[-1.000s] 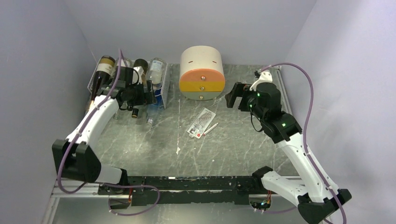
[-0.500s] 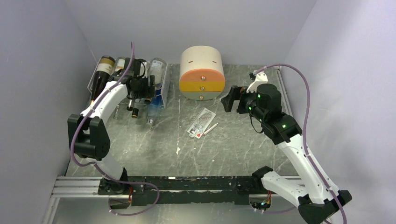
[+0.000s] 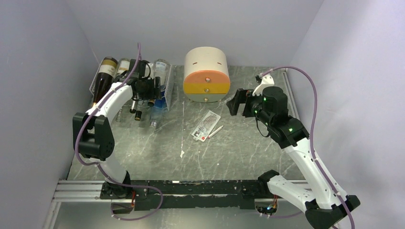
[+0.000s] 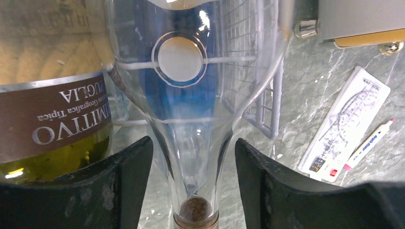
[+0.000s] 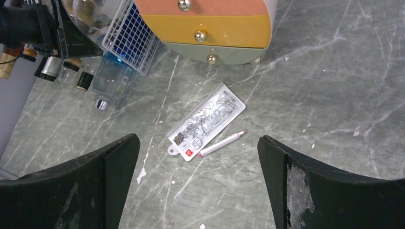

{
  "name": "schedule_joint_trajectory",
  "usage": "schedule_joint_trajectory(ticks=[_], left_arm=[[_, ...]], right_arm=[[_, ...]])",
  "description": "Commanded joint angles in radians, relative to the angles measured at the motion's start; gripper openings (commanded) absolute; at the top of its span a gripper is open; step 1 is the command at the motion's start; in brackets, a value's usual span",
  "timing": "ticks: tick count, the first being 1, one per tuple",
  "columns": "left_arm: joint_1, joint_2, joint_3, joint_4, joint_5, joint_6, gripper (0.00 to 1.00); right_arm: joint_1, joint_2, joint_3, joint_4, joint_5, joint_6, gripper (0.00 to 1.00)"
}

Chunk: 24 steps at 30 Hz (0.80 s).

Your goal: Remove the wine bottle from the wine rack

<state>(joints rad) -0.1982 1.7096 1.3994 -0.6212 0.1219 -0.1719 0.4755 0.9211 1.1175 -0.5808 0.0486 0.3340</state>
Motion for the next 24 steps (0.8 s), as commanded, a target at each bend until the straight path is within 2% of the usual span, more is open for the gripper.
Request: schedule_joint_trajectory(ticks=[1,8,14,18,21,24], left_arm=[[-0.001,0.011,-0.004,0.044,0.042,0.018,0.65],[-0.001,0.002,-0.010,0.058,0.049,0.018,0.53],[0.000,-0.051,-0.053,0.083,0.051,0.012,0.38],[0.006,-0.086,-0.085,0.101,0.065,0.001,0.24],[0.019,-0.105,-0.101,0.106,0.087,-0.013,0.08],[0.045,-0.132,-0.125,0.121,0.136,-0.032,0.07]], right_arm=[[0.006,-0.001,-0.022,-0.009,0.011,0.010,1.00],[0.006,0.007,-0.029,-0.010,0.018,0.019,1.00],[0.006,0.016,-0.030,-0.007,0.016,0.024,1.00],[0.005,0.016,-0.028,-0.007,0.016,0.025,1.00],[0.006,0.017,-0.029,-0.006,0.016,0.027,1.00],[0.006,0.015,-0.034,-0.006,0.017,0.029,1.00]])
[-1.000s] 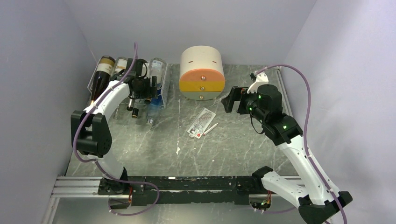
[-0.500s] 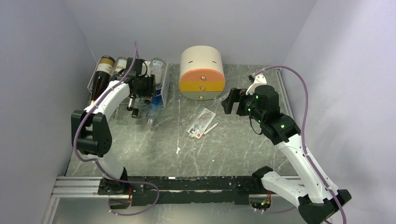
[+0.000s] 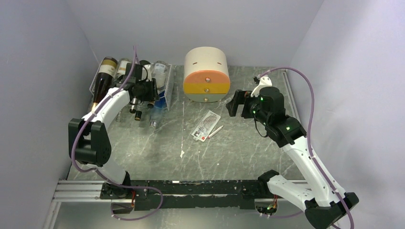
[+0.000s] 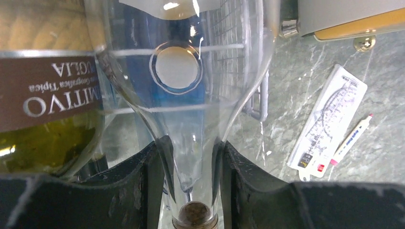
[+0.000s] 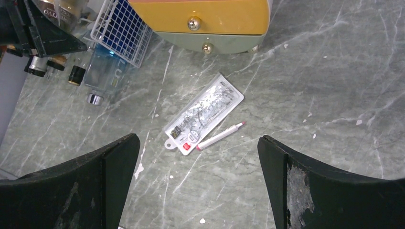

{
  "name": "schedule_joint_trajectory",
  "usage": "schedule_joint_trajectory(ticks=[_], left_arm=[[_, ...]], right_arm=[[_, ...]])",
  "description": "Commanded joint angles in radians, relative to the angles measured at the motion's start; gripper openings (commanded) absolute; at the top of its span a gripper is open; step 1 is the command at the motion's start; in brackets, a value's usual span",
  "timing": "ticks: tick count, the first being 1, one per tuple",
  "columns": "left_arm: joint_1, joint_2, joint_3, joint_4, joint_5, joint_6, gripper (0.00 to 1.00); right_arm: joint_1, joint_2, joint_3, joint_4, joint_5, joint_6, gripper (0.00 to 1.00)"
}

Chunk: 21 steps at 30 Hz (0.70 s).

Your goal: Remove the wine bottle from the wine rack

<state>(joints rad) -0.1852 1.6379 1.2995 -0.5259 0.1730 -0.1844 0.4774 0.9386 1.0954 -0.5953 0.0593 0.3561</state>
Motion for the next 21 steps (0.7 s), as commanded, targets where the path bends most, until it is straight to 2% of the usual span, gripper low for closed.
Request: schedule_joint_trajectory(ticks=[1,8,21], left_arm=[[0.042,-0.070,-0.034,0.029,0.107,-0.026,0.07],[0.112,-0.142,-0.071,0.053,0.294,-0.084,0.07],[0.186,-0.163,-0.143,0.139,0.575,-0.283,0.07]], right_arm=[[0.004,-0.004,-0.013,0.009,0.005,0.008,1.00],[0.004,0.002,-0.018,0.016,0.000,0.015,1.00],[0.004,0.016,-0.026,0.025,-0.016,0.028,1.00]])
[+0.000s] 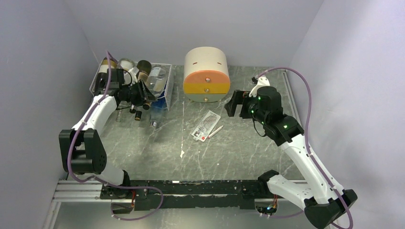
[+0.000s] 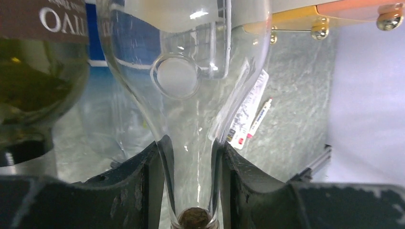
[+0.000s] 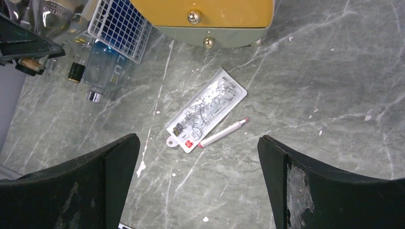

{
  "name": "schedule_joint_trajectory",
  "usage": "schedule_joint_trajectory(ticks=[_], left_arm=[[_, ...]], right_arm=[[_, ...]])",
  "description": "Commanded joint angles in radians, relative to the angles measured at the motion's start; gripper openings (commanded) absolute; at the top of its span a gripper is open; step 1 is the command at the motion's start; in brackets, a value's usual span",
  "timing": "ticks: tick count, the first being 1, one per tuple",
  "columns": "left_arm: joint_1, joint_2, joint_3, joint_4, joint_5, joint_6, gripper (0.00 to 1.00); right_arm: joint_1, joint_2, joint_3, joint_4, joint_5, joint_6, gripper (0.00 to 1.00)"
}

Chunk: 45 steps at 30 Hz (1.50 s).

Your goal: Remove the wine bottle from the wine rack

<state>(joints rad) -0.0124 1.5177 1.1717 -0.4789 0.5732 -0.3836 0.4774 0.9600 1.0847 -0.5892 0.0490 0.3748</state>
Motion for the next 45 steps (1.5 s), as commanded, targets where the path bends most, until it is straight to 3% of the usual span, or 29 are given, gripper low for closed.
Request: schedule_joint_trajectory(ticks=[1,13,21,34,45], left_arm=[[0.017,-0.049,-0.027,0.109,0.193,-0.098,0.07],[0.071,-0.119,-0.138,0.283,0.329,-0.250,0.07],[0.088,-0.155,-0.147,0.320,0.351,-0.283,0.07],[0.129,-0.188,-0.232,0.567,0.464,-0.500,0.07],[0.161,-0.221,-0.266,0.660,0.488,-0.607,0.07]], right_arm=[[0.004,-0.006,-0.016,0.020,-0.006,0.010,1.00],[0.004,0.006,-0.013,0.028,-0.013,0.011,1.00],[0.004,0.006,-0.020,0.032,-0.017,0.017,1.00],[0.004,0.020,-0.011,0.040,-0.024,0.015,1.00],[0.004,0.029,-0.014,0.050,-0.030,0.009,1.00]])
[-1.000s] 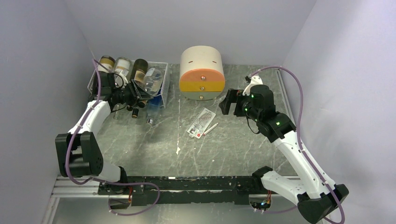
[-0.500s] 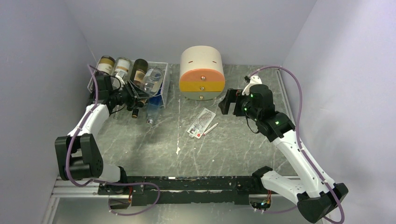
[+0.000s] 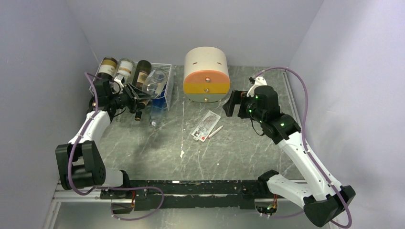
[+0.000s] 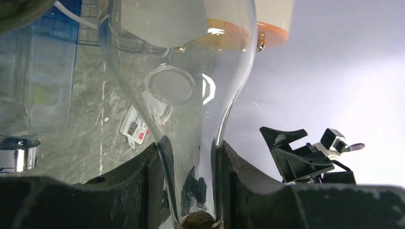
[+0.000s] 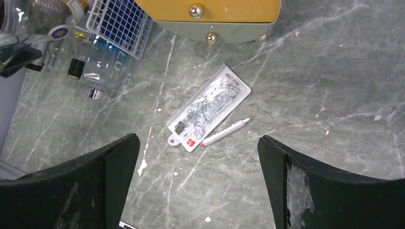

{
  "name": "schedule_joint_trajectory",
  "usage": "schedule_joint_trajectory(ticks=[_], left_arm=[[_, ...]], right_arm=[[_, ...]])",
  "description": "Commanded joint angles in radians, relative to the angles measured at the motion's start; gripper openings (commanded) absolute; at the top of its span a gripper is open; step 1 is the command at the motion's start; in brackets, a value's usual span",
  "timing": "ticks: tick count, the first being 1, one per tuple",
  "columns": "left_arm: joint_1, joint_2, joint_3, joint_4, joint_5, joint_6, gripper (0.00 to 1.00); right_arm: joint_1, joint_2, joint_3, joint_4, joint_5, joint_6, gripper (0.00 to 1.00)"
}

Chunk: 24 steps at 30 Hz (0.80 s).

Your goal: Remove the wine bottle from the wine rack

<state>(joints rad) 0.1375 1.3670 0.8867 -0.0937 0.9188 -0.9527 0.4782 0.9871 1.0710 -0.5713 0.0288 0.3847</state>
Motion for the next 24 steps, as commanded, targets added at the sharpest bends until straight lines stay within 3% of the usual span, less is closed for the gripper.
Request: schedule_joint_trajectory(ticks=[1,7,18,24], left_arm=[[0.011,-0.071,0.007,0.301,0.149,-0.060,0.07],[0.063,-0.091,-0.045,0.421,0.175,-0.162,0.07],[0.092,-0.174,0.014,0.324,0.170,-0.145,0.07],[0.091,-0.233,0.074,0.173,0.161,-0.064,0.07]], right_arm=[[0.003,0.005,0.000,0.034,-0.012,-0.001,1.00],[0.003,0.018,-0.004,0.041,-0.027,0.004,1.00],[0.003,0.051,0.011,0.046,-0.050,0.006,1.00],[0.004,0.086,0.021,0.064,-0.101,0.004,1.00]])
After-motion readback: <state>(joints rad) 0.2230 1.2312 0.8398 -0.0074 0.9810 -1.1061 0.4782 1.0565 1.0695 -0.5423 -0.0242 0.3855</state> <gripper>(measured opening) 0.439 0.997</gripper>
